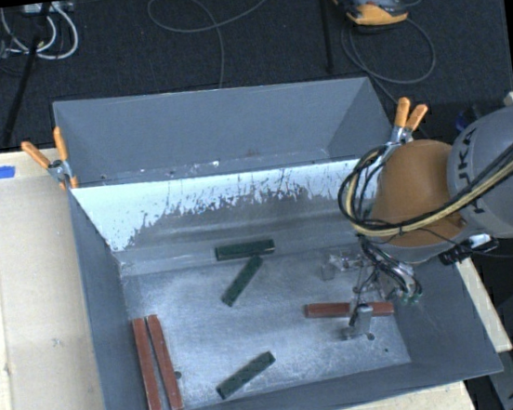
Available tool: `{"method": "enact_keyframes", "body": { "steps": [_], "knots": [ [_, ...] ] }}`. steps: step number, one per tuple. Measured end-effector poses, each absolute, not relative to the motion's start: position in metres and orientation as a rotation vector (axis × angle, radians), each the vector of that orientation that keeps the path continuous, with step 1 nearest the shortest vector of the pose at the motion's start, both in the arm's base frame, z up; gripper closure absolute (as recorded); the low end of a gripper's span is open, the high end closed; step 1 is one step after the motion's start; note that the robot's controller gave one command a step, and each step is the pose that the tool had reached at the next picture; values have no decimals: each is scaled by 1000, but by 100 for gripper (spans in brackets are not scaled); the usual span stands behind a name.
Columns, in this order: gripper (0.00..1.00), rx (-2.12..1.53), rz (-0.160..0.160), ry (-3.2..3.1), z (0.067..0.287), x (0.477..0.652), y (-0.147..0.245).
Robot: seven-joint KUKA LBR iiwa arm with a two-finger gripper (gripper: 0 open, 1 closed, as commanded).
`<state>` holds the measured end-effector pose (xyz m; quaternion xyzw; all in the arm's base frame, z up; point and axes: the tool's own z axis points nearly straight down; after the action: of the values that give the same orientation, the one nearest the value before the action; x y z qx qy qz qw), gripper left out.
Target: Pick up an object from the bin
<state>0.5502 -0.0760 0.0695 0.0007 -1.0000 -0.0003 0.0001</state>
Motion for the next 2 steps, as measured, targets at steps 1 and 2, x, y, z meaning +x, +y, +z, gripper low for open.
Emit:
{"method": "enact_keyframes", "body": {
  "steps": [1,2],
  "knots": [
    [100,2,-1,-3142,70,550,-76],
    [0,1,-1,-3141,69,550,-76]
  ]
}}
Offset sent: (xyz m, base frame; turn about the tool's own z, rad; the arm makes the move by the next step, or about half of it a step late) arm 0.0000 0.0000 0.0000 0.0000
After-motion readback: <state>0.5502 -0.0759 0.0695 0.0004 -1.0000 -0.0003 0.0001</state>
